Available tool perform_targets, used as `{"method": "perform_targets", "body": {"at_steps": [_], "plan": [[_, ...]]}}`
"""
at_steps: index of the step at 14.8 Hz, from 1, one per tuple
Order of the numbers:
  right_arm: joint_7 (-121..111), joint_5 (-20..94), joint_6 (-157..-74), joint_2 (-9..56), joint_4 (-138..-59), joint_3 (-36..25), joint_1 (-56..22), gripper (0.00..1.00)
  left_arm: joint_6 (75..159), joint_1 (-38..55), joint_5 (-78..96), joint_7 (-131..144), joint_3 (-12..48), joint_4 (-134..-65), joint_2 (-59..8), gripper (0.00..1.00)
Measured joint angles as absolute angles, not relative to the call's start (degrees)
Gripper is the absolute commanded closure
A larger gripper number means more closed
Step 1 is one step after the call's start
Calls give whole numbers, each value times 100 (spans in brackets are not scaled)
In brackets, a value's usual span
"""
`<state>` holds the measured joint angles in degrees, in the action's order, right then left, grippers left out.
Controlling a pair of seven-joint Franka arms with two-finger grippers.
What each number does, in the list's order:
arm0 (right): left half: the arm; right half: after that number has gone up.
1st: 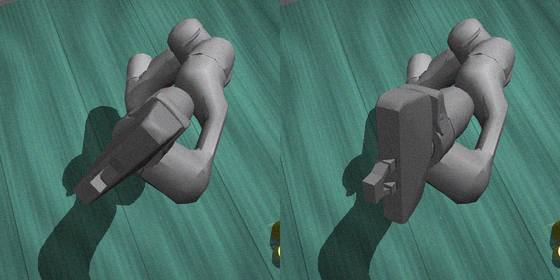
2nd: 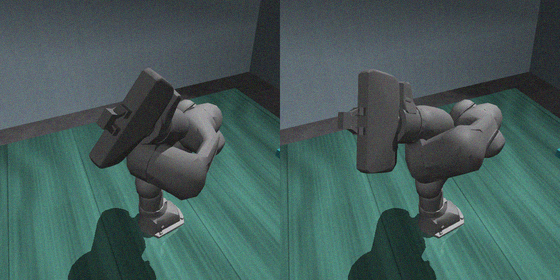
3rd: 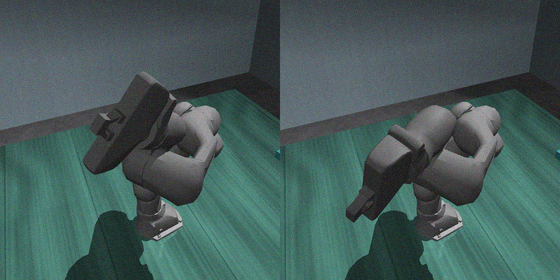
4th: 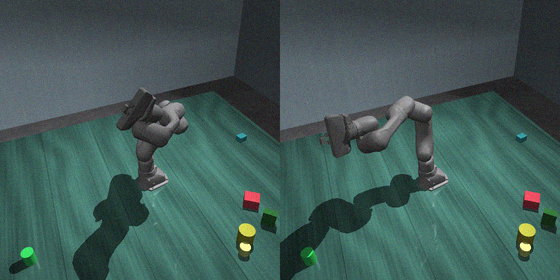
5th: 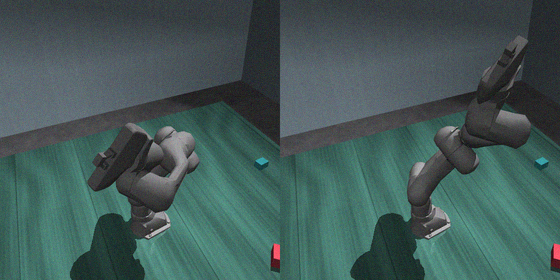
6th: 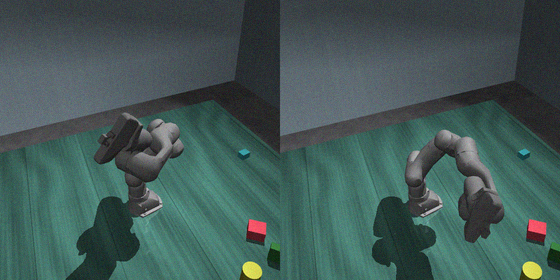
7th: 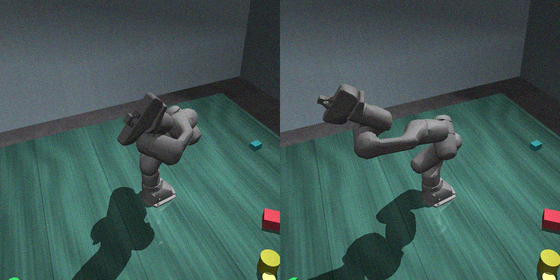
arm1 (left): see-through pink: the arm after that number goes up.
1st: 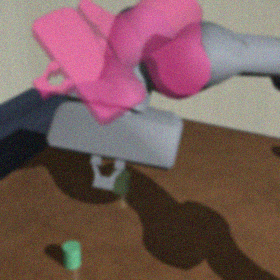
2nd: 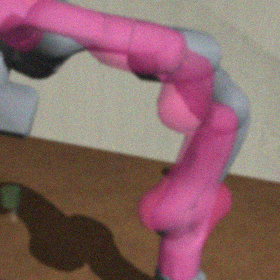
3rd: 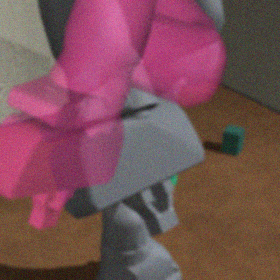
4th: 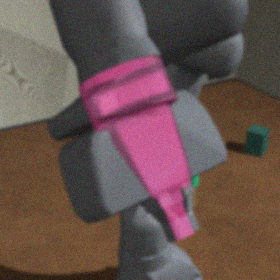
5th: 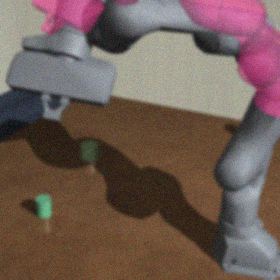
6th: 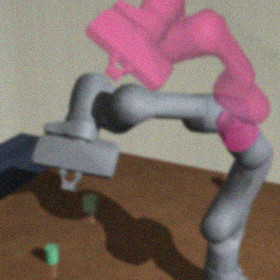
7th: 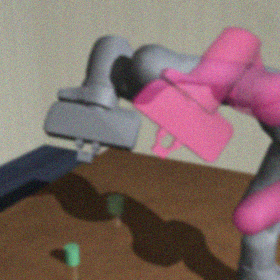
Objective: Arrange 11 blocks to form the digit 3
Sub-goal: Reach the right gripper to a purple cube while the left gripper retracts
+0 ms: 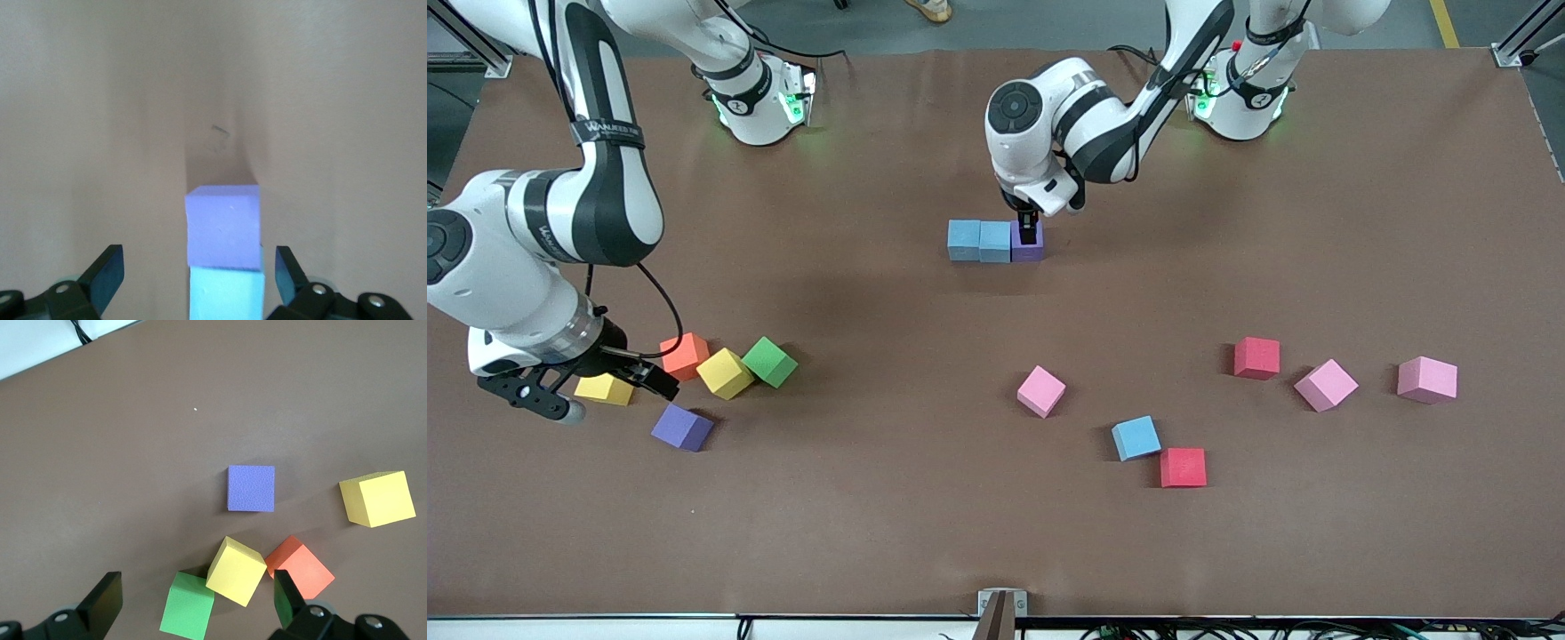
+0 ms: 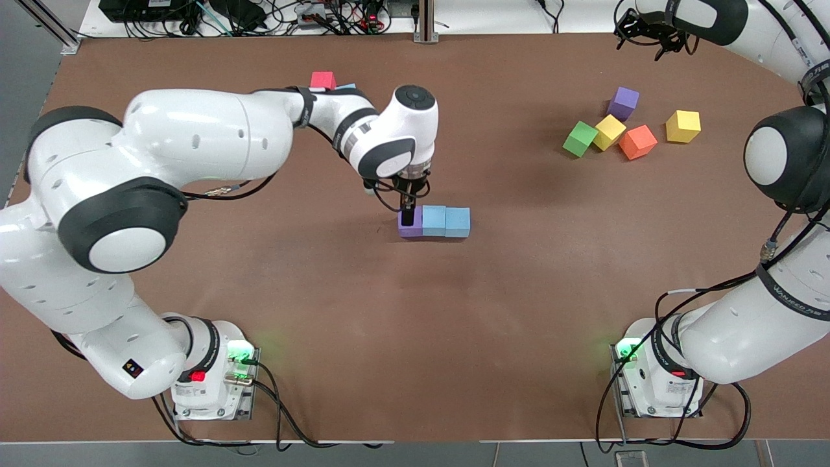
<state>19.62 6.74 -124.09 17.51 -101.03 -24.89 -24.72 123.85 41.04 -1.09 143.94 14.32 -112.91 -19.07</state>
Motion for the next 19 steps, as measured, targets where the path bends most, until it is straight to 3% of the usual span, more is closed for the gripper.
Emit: {"method": "perform_targets", "body": {"at_steps": [6,12,19], "plan": [[1398,675,-12396,1914,-10103,-2470,-2447,0,10671,2934,-118,11970,1254,-9740,-1811,0],[1378,833,-12026,1983,-10113,-2460,-2403,0,10039,1907,-741,9028,1234,-9008,-1856,0],[1310,1521,-12889,2991,-10083,-2446,-1572,0,9147,792,-980,5036,1231,-8053,-1768,0]]}}
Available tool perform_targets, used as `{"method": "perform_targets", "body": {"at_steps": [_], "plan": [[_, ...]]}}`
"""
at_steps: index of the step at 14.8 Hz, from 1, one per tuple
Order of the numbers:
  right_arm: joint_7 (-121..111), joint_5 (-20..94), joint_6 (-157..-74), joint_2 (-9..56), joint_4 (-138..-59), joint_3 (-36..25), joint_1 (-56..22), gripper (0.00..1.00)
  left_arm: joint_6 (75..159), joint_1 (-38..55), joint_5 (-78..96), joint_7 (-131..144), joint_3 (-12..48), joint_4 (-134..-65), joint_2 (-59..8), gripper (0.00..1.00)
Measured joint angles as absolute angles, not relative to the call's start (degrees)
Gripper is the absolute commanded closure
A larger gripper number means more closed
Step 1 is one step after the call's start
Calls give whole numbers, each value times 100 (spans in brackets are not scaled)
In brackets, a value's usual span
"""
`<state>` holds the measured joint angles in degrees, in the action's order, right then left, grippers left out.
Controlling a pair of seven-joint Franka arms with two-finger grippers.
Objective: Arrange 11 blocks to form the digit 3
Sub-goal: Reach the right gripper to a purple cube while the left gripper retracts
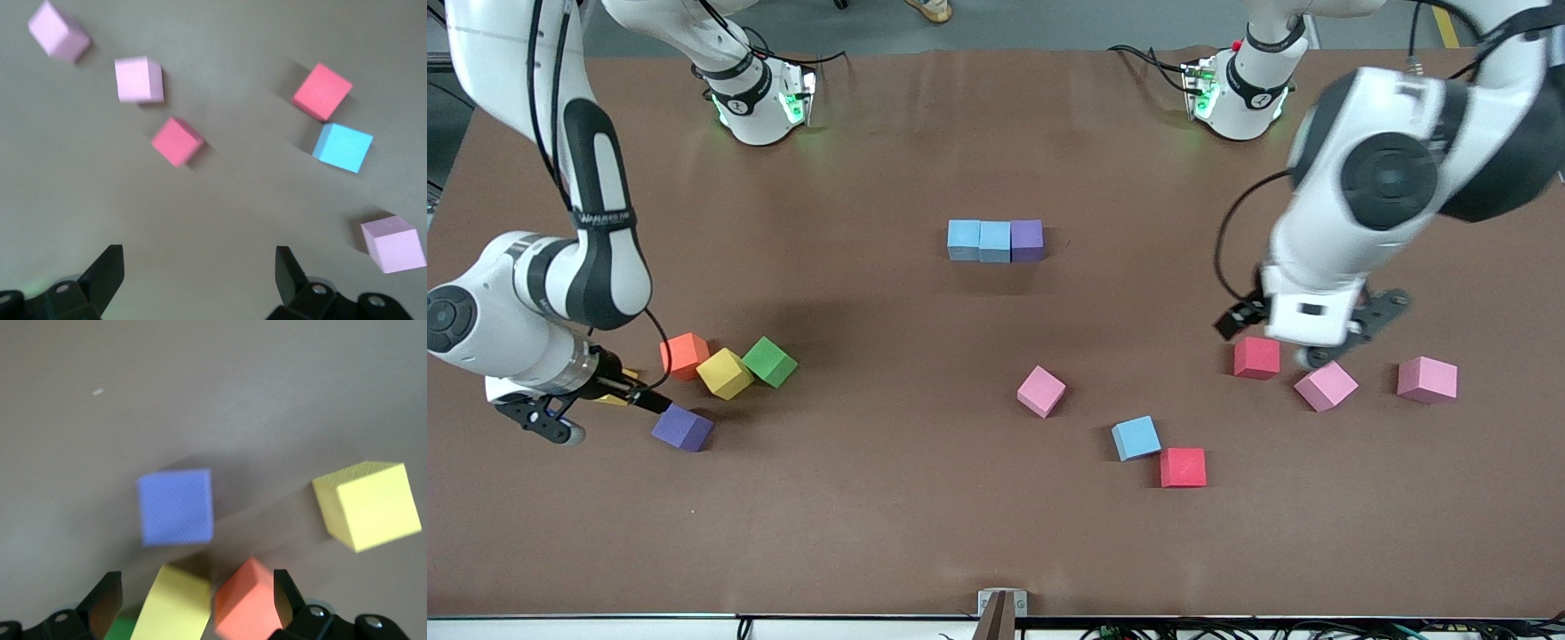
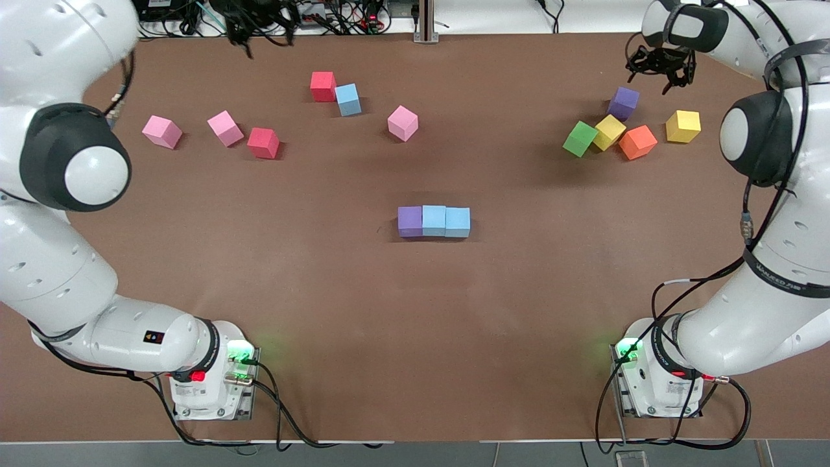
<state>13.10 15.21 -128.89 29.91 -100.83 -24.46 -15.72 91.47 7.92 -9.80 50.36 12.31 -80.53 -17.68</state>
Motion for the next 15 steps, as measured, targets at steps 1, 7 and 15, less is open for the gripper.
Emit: {"method": "perform_targets", "body": {"at_steps": [1,7,15], "plan": [[1288,1631,-12936,3184,-9986,-2431,-1495,0,9113,619,-980,4606,1233,-8000,-1715,0],[1293,1892,-12193,3845,-8928,-2277,-1478,0,8824,241,-976,2476,1259,-7977,-1201,0],[1282,1894,-12191,4368,-8609,-2282,-1369,0,8419,-32,-400,-123,386,-8455,-230,0]]}}
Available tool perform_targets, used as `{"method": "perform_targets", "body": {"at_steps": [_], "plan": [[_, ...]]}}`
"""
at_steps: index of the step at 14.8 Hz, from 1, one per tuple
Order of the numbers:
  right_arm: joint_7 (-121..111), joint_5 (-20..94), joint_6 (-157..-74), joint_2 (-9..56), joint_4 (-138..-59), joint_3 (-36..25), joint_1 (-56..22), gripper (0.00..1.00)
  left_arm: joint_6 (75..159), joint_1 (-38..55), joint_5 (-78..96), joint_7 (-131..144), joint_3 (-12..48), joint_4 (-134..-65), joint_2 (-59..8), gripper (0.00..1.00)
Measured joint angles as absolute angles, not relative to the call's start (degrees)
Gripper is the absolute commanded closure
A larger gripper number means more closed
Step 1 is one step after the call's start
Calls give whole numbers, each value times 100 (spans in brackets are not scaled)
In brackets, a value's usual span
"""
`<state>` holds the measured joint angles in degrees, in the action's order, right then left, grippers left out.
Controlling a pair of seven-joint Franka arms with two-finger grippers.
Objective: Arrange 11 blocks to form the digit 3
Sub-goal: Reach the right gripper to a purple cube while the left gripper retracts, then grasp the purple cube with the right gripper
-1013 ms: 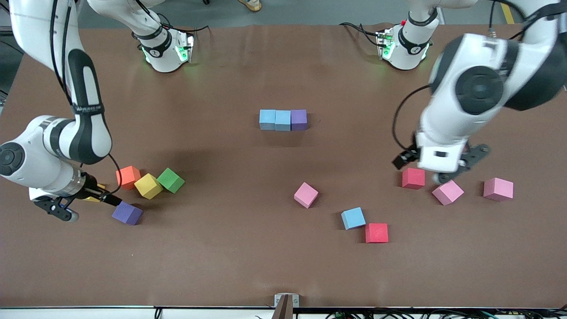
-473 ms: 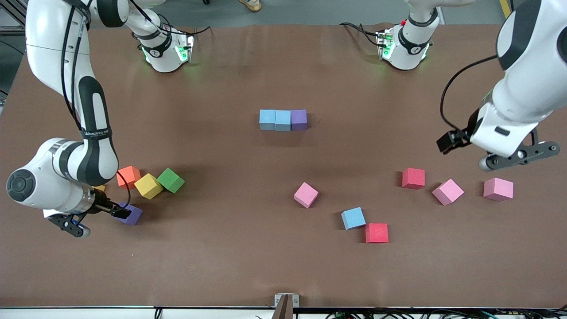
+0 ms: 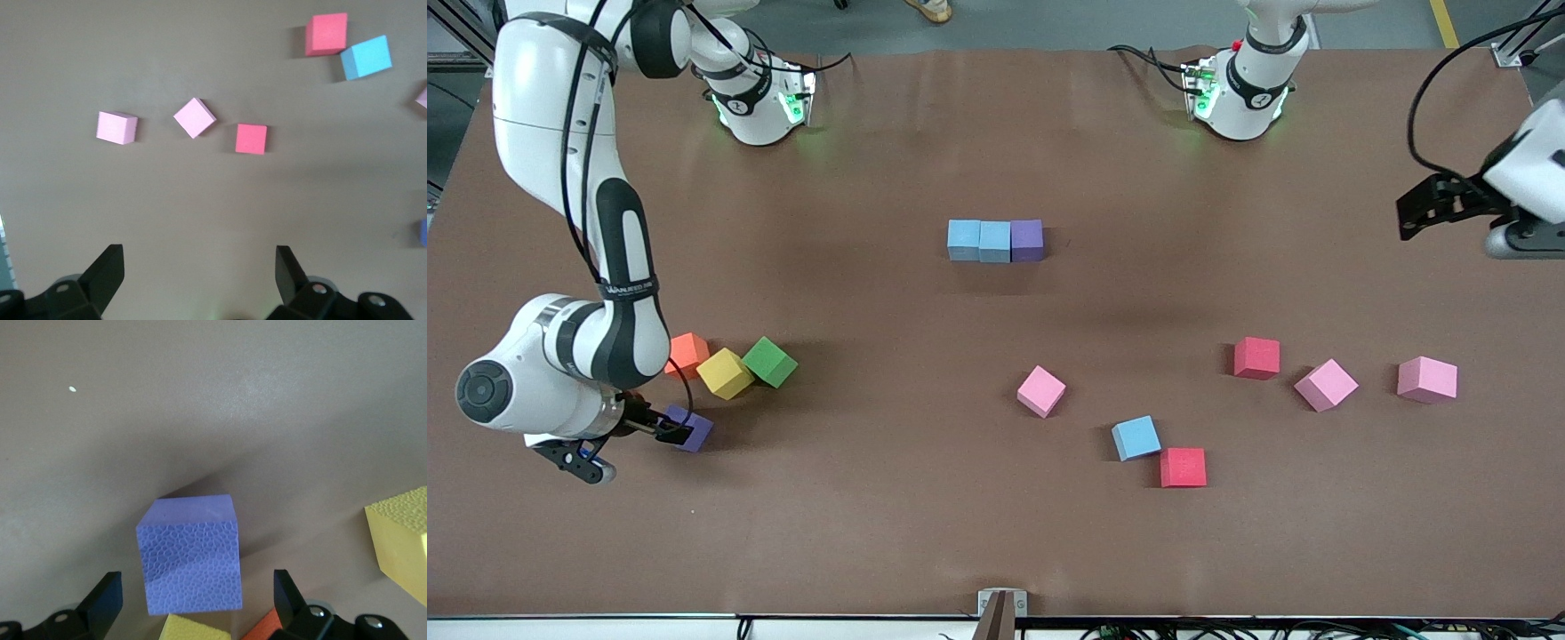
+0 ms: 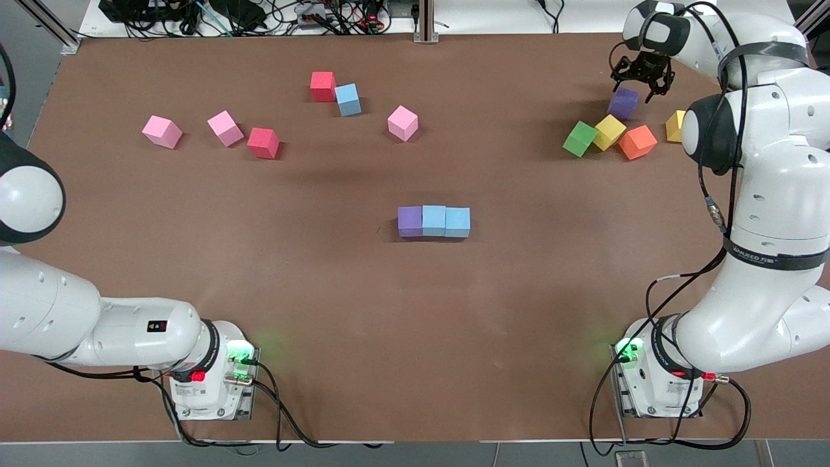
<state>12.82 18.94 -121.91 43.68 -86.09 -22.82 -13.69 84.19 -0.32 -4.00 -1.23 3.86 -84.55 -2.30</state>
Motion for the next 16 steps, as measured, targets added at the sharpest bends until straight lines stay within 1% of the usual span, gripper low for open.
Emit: {"method": "perform_targets", "body": {"at_steps": [3,7,10,11,12,14,15,16], "plan": [[1282,1894,-12210,4503,-8498,-2280,-1369,0,8437,-25,-318,-231,315,-8503,-217,0],[1280,1894,-12371,4646,-8426,-2281,-1369,0,8471,-48,-318,-212,297,-8177,-441,0],[1280,1895,-12430,4716,-8404,-2282,-1365,0,8472,-69,-322,-255,279,-8075,-497,0],[1280,1895,-12435,4724,-8398,-2281,-1365,4,8472,-69,-323,-285,280,-8052,-482,0],[1279,1895,-12435,4726,-8394,-2281,-1365,10,8471,-69,-323,-302,280,-8033,-469,0],[1277,1895,-12435,4727,-8392,-2280,-1365,28,8470,-71,-323,-304,280,-8028,-462,0],[1277,1895,-12435,4727,-8392,-2279,-1365,34,8470,-71,-323,-306,280,-8028,-463,0],[1276,1895,-12435,4727,-8392,-2278,-1365,37,8470,-71,-323,-306,280,-8028,-462,0]]}}
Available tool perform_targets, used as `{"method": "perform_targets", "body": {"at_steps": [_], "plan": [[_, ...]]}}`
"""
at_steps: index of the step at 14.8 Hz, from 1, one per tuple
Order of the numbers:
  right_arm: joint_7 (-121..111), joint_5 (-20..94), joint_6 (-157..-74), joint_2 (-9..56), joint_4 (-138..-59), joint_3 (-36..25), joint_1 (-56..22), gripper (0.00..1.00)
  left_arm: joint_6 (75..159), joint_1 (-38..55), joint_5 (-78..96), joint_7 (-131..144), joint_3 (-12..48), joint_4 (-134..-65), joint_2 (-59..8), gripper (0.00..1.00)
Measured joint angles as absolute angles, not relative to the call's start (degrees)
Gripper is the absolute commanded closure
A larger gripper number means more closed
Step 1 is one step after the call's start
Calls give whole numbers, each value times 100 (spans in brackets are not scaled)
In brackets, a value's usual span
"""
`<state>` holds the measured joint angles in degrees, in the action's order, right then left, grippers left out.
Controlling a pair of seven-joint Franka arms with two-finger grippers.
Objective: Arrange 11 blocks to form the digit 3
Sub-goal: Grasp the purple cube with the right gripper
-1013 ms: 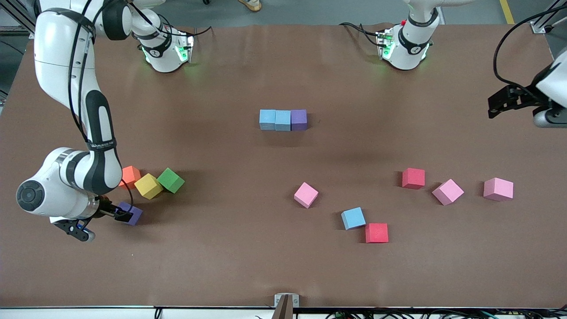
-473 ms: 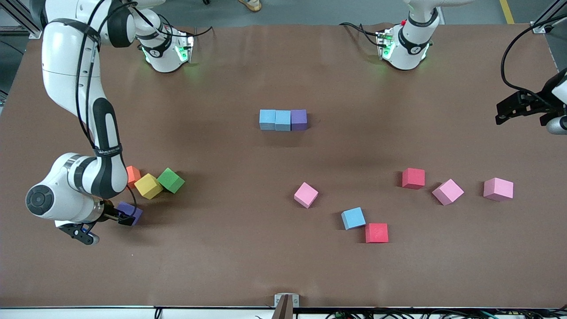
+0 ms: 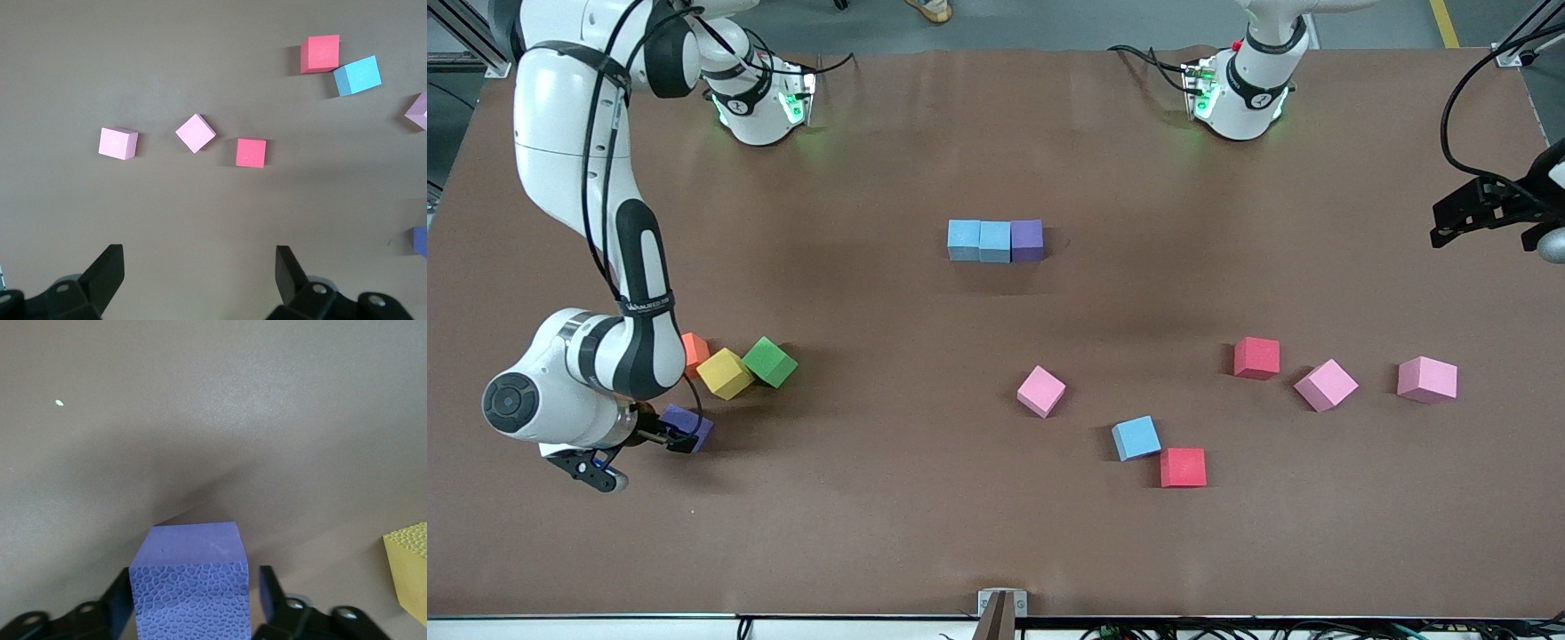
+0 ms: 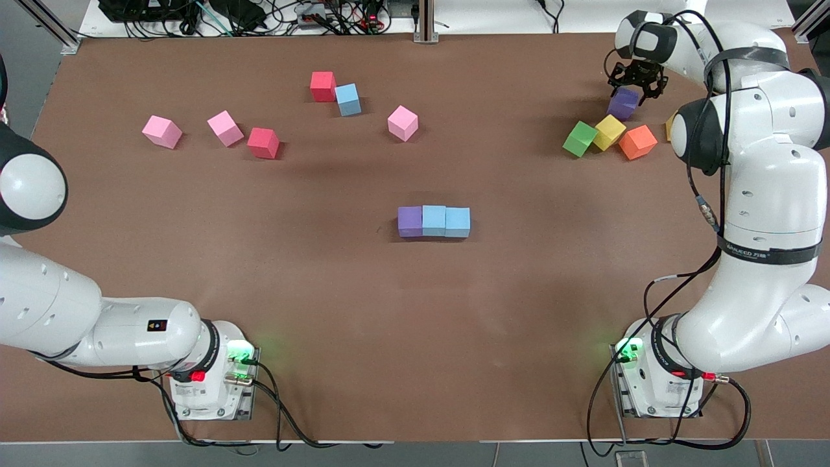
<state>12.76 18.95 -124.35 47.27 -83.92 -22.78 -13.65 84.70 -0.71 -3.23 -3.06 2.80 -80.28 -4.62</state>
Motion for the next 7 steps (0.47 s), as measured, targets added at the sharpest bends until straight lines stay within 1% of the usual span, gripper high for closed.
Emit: {"method": "perform_targets", "body": {"at_steps": [1,2,3,4,6,7], "plan": [[1276,1896,-12446,4727,-8392,-2272,-1365,38,8470,-72,-323,-306,279,-8028,-463,0],[1276,1896,-12480,4728,-8391,-2262,-1365,42,8468,-79,-324,-306,279,-8028,-464,0],[1275,1896,-12507,4727,-8390,-2256,-1365,48,8468,-103,-324,-307,277,-8028,-464,0],[1266,1896,-12524,4728,-8388,-2252,-1365,56,8468,-137,-324,-315,277,-8028,-463,0],[1051,1895,-12520,4722,-8373,-2253,-1365,67,8462,-182,-324,-331,276,-8031,-464,0],[806,1895,-12521,4723,-8368,-2251,-1365,67,8462,-184,-324,-332,277,-8034,-464,0]]}}
